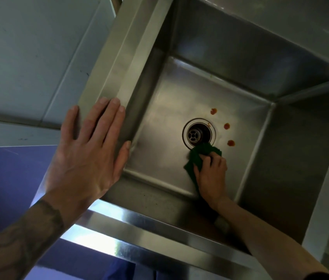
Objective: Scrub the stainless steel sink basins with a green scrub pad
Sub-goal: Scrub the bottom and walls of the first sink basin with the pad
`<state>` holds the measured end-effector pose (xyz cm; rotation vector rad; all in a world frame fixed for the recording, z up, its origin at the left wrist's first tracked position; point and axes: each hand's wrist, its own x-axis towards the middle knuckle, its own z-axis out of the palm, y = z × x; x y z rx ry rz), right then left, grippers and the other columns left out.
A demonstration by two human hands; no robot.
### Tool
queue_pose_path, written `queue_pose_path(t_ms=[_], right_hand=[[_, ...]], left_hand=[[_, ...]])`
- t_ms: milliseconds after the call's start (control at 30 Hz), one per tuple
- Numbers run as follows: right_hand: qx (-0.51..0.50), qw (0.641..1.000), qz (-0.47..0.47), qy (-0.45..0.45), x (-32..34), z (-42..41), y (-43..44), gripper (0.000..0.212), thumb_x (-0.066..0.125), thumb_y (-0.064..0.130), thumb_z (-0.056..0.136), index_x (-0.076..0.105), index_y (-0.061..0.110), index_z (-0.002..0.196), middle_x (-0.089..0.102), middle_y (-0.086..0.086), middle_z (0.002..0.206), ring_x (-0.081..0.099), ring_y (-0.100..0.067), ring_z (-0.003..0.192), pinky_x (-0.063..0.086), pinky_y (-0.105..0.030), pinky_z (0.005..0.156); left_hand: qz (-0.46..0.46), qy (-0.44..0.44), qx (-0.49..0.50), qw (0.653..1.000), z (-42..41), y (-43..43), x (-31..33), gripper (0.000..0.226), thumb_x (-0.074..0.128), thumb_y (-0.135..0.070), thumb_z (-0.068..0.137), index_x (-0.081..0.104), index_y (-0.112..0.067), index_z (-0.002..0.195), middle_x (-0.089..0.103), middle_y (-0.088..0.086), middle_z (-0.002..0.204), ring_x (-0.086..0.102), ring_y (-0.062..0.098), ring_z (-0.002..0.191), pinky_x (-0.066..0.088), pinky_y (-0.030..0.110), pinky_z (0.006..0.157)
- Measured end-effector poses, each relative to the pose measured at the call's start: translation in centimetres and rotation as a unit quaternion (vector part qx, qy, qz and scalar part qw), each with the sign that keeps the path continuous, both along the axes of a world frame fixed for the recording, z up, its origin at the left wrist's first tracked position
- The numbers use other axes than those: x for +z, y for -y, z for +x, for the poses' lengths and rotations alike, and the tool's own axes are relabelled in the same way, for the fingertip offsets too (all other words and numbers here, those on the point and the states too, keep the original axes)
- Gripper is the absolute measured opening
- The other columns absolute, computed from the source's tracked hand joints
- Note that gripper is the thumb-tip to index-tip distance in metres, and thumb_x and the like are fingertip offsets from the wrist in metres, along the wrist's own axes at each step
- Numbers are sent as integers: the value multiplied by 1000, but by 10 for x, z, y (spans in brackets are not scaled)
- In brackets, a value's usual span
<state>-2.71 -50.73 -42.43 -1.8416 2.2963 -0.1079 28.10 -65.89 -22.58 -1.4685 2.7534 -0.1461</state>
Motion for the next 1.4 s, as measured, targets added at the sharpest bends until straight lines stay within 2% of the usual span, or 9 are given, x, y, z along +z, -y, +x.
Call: queue_pose_path(t_ms=[200, 300, 433, 600, 800, 1000, 1167, 1233, 1400], right_hand=[[193, 981, 1, -31, 7, -17, -16, 60, 82, 33, 83, 53, 6, 128, 48, -21, 129, 46, -36, 113, 56, -50, 92], [60, 997, 14, -49, 13, -47, -27, 55, 87, 23, 82, 60, 0, 123, 51, -24, 128, 45, -40, 111, 55, -53, 89], [-87, 995, 31, -36, 11, -29, -12, 45, 66, 26, 98, 54, -4, 130, 52, -30, 132, 49, -45, 117, 47, -53, 98], [139, 989, 16, -40, 11, -32, -23, 48, 70, 30, 91, 56, 2, 127, 51, -24, 130, 47, -39, 114, 54, -50, 94], [-160, 983, 15, -89, 12, -43, -12, 35, 63, 22, 101, 55, -3, 123, 55, -31, 124, 53, -45, 110, 45, -55, 96], [133, 990, 7, -38, 10, -40, -30, 49, 70, 29, 89, 52, 4, 127, 49, -23, 128, 45, -38, 111, 56, -51, 91], [-173, 982, 5, -75, 9, -54, -2, 35, 62, 21, 102, 55, -4, 126, 54, -31, 126, 51, -45, 112, 46, -57, 98], [-205, 976, 16, -70, 11, -43, 2, 38, 60, 25, 103, 54, -3, 128, 53, -31, 128, 50, -45, 114, 44, -55, 101], [163, 985, 28, -53, 11, -49, -39, 52, 75, 32, 89, 54, 4, 127, 52, -25, 126, 53, -41, 105, 57, -51, 87]], left_hand=[[-12, -21, -6, 1000, -2, 0, 0, 65, 38, -39, 115, 29, -1, 167, 33, 19, 173, 32, 36, 161, 25, 65, 128], [-10, -22, -5, 1000, 0, 1, 0, 67, 38, -40, 114, 27, -2, 168, 32, 19, 173, 32, 36, 161, 24, 64, 128], [-13, -24, -9, 1000, -1, 0, -1, 66, 38, -39, 114, 28, -1, 167, 33, 19, 172, 33, 37, 160, 24, 64, 128], [-15, -37, -14, 999, 1, 0, -6, 67, 40, -40, 114, 27, -2, 168, 32, 18, 173, 31, 36, 161, 23, 64, 128], [-30, -65, -17, 997, 5, 3, -15, 68, 45, -38, 111, 30, -3, 167, 34, 17, 172, 33, 35, 160, 25, 65, 126], [-55, -92, -18, 994, 12, 7, -41, 74, 46, -43, 108, 24, -10, 170, 24, 7, 178, 25, 28, 165, 21, 64, 129], [-27, -126, 6, 992, 26, 11, -73, 78, 47, -46, 105, 22, -14, 171, 21, 4, 179, 23, 29, 165, 30, 69, 124], [-36, -121, 0, 992, 27, 11, -77, 79, 47, -47, 103, 23, -14, 171, 22, 4, 179, 24, 29, 165, 29, 68, 124], [-40, -127, -11, 991, 22, 12, -65, 78, 46, -46, 105, 23, -13, 171, 22, 4, 179, 23, 27, 165, 25, 68, 125]])
